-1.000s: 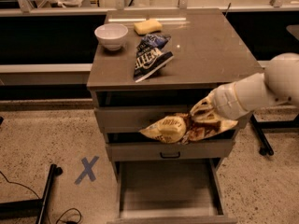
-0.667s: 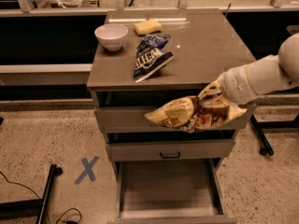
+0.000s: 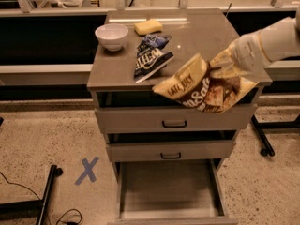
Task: Pick brown chip bag from bottom drawer and place on counter
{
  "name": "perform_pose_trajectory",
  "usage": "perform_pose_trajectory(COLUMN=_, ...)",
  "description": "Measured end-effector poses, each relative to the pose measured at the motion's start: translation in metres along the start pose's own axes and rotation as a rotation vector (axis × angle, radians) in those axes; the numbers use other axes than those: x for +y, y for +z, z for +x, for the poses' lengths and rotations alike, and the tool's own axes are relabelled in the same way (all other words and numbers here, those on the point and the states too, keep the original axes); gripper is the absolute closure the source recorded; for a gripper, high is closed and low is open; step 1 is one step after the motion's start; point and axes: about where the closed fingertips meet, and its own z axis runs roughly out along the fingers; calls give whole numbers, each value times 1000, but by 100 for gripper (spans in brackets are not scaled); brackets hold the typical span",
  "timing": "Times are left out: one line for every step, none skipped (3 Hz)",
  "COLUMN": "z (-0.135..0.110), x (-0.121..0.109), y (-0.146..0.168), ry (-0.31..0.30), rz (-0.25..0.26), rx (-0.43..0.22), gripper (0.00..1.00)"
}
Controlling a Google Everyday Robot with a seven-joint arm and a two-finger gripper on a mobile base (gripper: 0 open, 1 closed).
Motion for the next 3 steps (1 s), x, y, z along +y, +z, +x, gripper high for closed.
perform_pose_trajectory(z=8, x=-27, y=-14, ry=-32, rz=12, rx=54, gripper=100)
perform_pose_trajectory(z=21, x=-47, y=-31, ry=-40, rz=11, rx=112, gripper=100)
perform_pose_trajectory(z=34, x=-59, y=-47, ry=-34, rz=14, rx=144, gripper=100)
